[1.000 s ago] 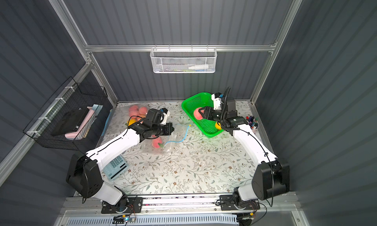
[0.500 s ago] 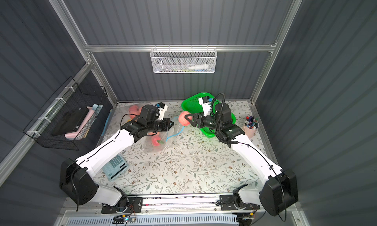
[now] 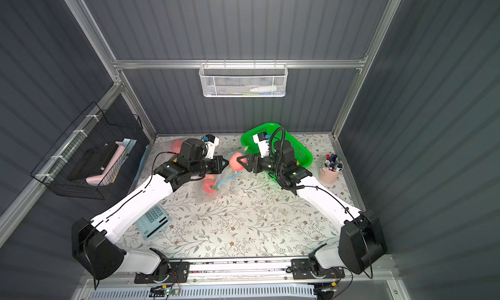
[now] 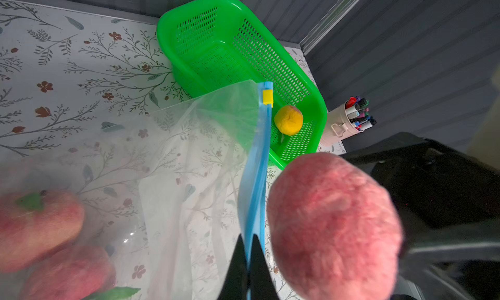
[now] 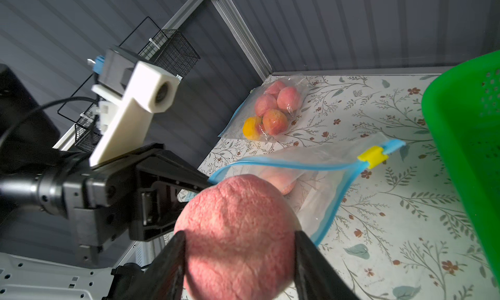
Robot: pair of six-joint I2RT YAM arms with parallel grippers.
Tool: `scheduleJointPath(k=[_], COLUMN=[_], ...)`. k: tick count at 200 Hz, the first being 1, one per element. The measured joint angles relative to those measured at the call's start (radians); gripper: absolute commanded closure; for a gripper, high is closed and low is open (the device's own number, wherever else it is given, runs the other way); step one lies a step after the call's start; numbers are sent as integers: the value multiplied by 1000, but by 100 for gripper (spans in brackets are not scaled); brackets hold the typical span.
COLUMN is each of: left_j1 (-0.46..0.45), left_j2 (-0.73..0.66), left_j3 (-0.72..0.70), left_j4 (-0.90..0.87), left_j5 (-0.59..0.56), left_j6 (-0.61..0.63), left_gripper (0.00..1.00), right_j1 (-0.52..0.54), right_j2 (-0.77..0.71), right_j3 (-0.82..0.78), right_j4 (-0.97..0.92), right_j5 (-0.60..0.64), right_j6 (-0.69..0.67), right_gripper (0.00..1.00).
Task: Place the peach in a zip-top bag and seal the zipper
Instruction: Place the peach in the zipper food storage bag.
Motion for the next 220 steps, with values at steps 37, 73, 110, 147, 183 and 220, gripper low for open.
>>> scheduleJointPath(k=[37,73,110,147,183,220], left_j1=[2,2,2,2,2,2], left_j2=[-13,-15,-15,-15,-15,-29], left_j3=[0,0,0,0,0,0], left_j4=[-1,-1,0,0,-1,-1], left_j5=[-28,-39,-41,-41,-65,-94], left_j6=[-3,-3,-3,-3,-2,-2], left_gripper=[100,100,100,100,100,100], right_j1=[19,53,84,88,87,87], right_j2=[55,120,176,205,209,176], right_j3=[0,34,119,190,198,170], right_j4=[28,-33,-143,-206,-196,-135], right_j5=[27,87,176,220,167,115], right_j6=[0,-19,-38,-9,60,104], right_gripper=[56,56,55,43,36,30])
